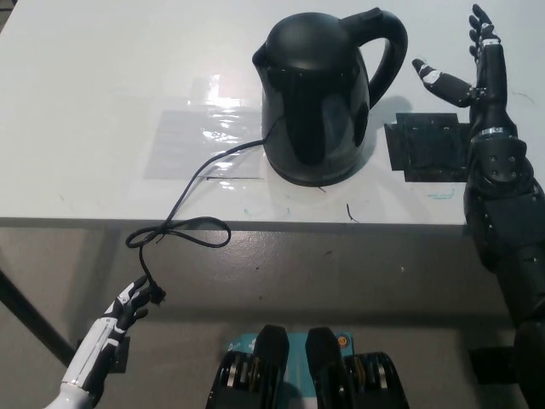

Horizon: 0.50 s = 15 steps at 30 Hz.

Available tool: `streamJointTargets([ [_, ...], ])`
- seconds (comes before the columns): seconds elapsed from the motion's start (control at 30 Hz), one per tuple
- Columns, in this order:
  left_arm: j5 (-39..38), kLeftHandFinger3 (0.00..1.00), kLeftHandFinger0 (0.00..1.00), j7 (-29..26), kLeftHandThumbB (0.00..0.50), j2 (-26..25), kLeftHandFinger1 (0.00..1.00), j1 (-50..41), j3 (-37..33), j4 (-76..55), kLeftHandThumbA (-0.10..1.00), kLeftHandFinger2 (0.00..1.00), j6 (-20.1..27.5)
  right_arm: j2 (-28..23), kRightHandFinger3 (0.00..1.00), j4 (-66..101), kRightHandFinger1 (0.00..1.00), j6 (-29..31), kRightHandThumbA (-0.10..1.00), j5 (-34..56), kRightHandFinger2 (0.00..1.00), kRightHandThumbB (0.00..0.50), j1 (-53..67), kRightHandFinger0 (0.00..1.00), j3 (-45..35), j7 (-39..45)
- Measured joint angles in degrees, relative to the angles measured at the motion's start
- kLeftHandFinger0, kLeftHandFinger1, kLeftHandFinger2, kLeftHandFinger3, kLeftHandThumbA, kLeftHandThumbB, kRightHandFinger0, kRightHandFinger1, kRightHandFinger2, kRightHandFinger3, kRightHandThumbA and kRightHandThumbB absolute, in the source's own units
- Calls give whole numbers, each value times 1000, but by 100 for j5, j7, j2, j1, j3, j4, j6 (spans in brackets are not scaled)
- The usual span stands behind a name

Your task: A kettle and its base are kept separately on the desk infront of the robot and the robot uses its right hand to lift the kettle by its handle and places it on its base to align it correctly.

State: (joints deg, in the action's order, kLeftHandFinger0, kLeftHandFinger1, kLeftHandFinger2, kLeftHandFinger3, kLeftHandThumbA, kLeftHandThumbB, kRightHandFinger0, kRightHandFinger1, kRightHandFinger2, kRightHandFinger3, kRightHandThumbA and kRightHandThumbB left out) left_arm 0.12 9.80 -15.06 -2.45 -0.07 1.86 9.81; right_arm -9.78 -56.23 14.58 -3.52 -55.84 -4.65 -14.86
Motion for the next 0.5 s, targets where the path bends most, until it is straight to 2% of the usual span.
streamJointTargets([
  [0.07, 1, 1000, 1000, 0, 339, 0, 1000, 4, 0, -1, 1000, 1000, -1, 1, 1000, 182, 1000, 2, 866, 5, 1000, 407, 52, 1000, 0, 4],
  [0.17, 0, 1000, 1000, 0, 342, 0, 1000, 6, 0, -3, 1000, 1000, -1, 0, 1000, 552, 1000, 1, 1000, 22, 1000, 433, 163, 1000, -4, 34],
  [0.2, 0, 1000, 1000, 0, 342, 0, 1000, 6, 0, -3, 1000, 1000, -1, -1, 1000, 825, 1000, -2, 1000, 30, 1000, 434, 264, 1000, -9, 60],
  [0.23, 0, 1000, 1000, 0, 342, 0, 1000, 4, 0, -3, 1000, 1000, -2, -1, 1000, 1059, 1000, -10, 1000, 32, 1000, 408, 338, 1000, -9, 73],
  [0.33, 2, 1000, 1000, -1, 328, 5, 1000, 4, 0, -1, 1000, 1000, -5, -3, 1000, 1649, 1000, -49, 1000, 30, 1000, 465, 573, 1000, -9, 96],
  [0.37, 3, 1000, 1000, -1, 337, 6, 1000, 5, -1, 0, 1000, 1000, -6, -4, 1000, 1754, 1000, -60, 1000, 30, 1000, 469, 618, 1000, -10, 98],
  [0.43, 5, 1000, 1000, -2, 338, 8, 1000, 4, -1, 2, 1000, 1000, -8, -4, 1000, 2199, 1000, -114, 1000, 32, 1000, 467, 842, 1000, -10, 104],
  [0.47, 5, 1000, 1000, -2, 351, 9, 1000, 4, -1, 2, 1000, 1000, -8, -5, 1000, 2285, 1000, -129, 1000, 33, 1000, 429, 905, 1000, -10, 106],
  [0.5, 5, 1000, 1000, -2, 351, 9, 1000, 2, 0, 5, 1000, 1000, -9, -4, 1000, 2517, 1000, -169, 1000, 34, 1000, 426, 1045, 1000, -10, 117],
])
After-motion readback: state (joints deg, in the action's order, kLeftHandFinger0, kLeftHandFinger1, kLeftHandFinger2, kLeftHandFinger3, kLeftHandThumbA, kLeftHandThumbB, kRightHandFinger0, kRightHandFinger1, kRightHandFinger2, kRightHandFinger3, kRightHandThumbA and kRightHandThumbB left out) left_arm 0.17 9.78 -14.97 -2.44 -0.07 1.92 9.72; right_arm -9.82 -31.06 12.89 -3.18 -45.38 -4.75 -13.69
